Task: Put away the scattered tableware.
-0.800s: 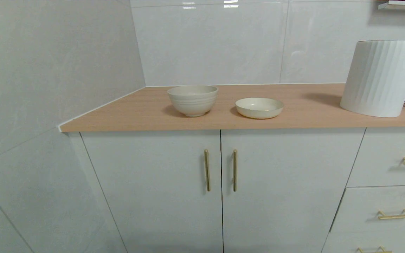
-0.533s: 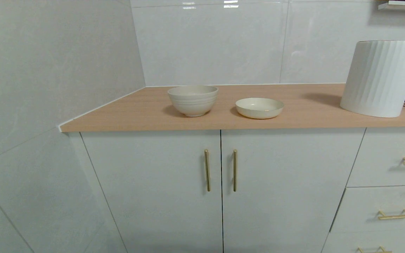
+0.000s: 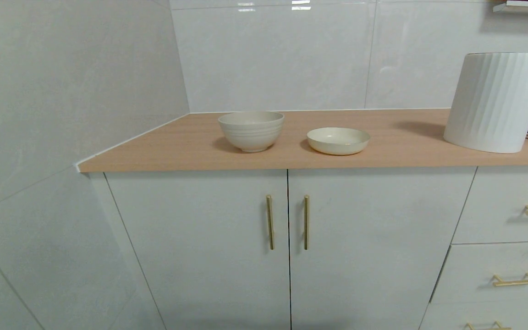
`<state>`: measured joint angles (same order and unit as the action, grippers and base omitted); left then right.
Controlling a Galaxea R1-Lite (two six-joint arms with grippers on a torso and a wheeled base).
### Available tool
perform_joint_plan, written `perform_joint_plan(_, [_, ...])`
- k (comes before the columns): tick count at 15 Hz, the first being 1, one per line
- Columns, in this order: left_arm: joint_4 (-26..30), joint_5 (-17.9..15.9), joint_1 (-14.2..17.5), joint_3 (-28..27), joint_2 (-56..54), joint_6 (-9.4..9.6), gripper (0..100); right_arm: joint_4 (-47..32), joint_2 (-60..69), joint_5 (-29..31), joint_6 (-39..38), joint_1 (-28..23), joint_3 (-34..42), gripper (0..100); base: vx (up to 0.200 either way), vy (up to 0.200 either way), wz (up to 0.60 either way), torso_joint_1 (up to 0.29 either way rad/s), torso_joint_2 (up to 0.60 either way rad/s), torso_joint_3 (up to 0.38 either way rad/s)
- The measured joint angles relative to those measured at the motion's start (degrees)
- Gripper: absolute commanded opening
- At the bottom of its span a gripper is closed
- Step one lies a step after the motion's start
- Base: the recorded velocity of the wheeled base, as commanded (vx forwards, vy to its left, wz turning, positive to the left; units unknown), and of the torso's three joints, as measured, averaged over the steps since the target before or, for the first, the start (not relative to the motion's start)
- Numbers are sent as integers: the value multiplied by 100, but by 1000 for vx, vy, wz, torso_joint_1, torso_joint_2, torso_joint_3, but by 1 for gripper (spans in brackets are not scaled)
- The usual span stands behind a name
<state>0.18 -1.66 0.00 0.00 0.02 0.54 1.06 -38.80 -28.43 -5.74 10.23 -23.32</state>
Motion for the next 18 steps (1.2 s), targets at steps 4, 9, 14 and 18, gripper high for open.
perform_joint_plan(4, [2,0,0,0,0,0,100,394,-1988,-280,134,877,-875,100,0,0,0,0,0,0])
perform_joint_plan(9, [0,0,0,0,0,0,100,1215,-4284,-488,-451,1731,-2376,100,0,0,0,0,0,0])
perform_joint_plan(14, [0,0,0,0,0,0,100,1477,-5786,-879,-931,2111,-3272,100,0,0,0,0,0,0])
perform_joint_plan(18, [0,0,0,0,0,-2,100,2226,-6401,-622,-925,2138,-3290,100,0,0,0,0,0,0])
